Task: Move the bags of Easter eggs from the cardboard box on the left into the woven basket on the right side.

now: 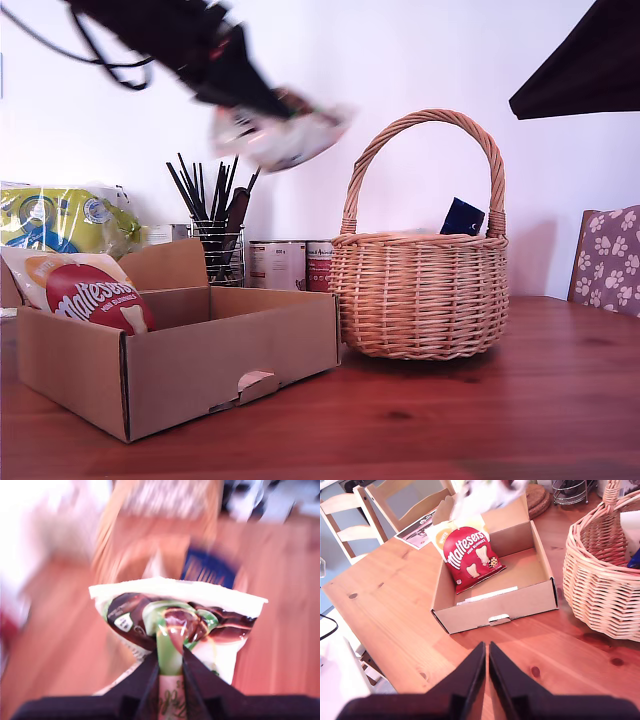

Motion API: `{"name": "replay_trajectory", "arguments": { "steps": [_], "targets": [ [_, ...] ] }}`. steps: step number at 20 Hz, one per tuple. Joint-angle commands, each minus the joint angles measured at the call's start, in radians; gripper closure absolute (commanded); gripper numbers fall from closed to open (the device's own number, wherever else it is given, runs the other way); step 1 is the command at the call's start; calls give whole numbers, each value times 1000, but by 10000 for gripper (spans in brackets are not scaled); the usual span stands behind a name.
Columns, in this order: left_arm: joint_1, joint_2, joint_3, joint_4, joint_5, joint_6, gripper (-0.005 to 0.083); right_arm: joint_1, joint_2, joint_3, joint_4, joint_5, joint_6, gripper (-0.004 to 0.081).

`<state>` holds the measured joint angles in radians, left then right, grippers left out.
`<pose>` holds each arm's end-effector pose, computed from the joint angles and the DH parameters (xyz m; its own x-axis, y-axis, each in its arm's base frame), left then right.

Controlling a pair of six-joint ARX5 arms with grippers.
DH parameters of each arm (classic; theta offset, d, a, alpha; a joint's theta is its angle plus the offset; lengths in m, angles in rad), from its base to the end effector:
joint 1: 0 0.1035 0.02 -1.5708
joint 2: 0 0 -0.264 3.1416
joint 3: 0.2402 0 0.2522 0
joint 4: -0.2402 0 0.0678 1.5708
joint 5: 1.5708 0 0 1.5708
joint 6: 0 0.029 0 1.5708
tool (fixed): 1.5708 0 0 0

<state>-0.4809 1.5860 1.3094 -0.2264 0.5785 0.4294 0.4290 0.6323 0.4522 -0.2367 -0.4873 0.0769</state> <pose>0.3089 -0.1791 0.3139 0.3974 -0.8241 -0.4036 0.9162 0.3806 0.1251 0.1255 0.0723 0.2369 0.5400 0.7619 -0.3577 -0.7264 0.6365 0.2593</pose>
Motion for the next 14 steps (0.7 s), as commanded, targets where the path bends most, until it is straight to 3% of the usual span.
{"name": "replay_trajectory", "arguments": {
  "steps": [1,3,7,14],
  "targets": [
    [-39,30,-7,107,8,-42,735,4,0,5,8,0,-6,782],
    [-92,59,-7,225,-6,-73,735,4,0,5,7,0,-6,782],
    [-184,153,-7,460,-122,-75,735,4,0,5,7,0,-5,782],
    [-228,360,-5,768,-355,-54,735,4,0,6,5,-1,-5,782]
  ]
}}
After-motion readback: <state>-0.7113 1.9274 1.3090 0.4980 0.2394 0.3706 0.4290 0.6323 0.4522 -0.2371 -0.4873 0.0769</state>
